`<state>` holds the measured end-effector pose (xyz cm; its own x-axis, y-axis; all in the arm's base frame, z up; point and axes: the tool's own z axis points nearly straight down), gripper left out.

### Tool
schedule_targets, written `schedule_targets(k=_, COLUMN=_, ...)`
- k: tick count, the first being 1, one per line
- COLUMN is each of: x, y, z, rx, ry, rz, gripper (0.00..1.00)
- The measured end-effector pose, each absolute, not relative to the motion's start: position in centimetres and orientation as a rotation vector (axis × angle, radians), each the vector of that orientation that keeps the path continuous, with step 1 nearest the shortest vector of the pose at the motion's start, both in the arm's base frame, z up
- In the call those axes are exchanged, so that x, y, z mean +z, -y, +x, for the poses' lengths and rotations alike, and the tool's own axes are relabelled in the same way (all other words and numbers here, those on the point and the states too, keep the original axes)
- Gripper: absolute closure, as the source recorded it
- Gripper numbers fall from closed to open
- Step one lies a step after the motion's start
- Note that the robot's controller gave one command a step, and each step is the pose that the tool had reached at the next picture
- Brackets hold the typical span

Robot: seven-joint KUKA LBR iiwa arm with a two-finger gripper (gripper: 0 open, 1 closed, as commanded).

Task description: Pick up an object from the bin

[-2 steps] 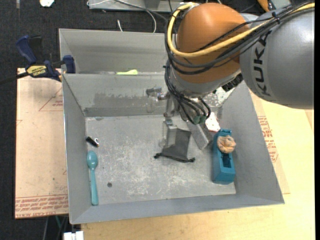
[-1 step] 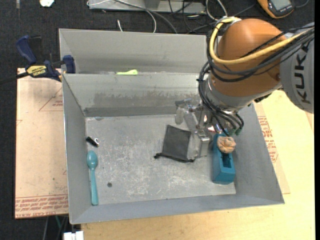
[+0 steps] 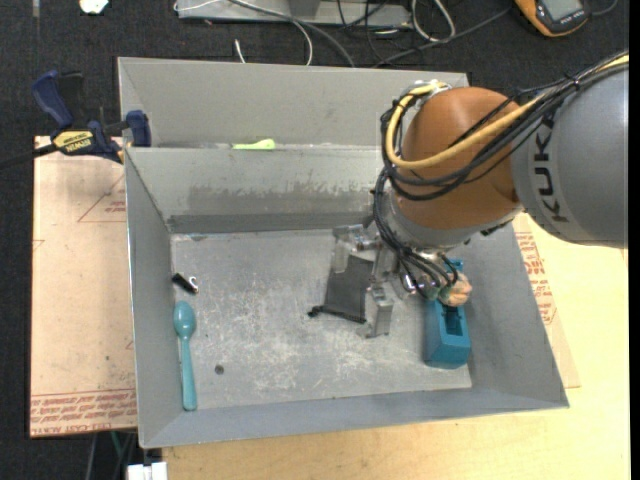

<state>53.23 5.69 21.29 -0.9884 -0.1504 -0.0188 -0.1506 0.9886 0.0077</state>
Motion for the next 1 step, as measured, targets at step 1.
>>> schedule_targets(k=1, x=21.03, y=-6.27, z=52.70, rx=0.014, ry=-3.126, rz=-0.116, gripper=0.00)
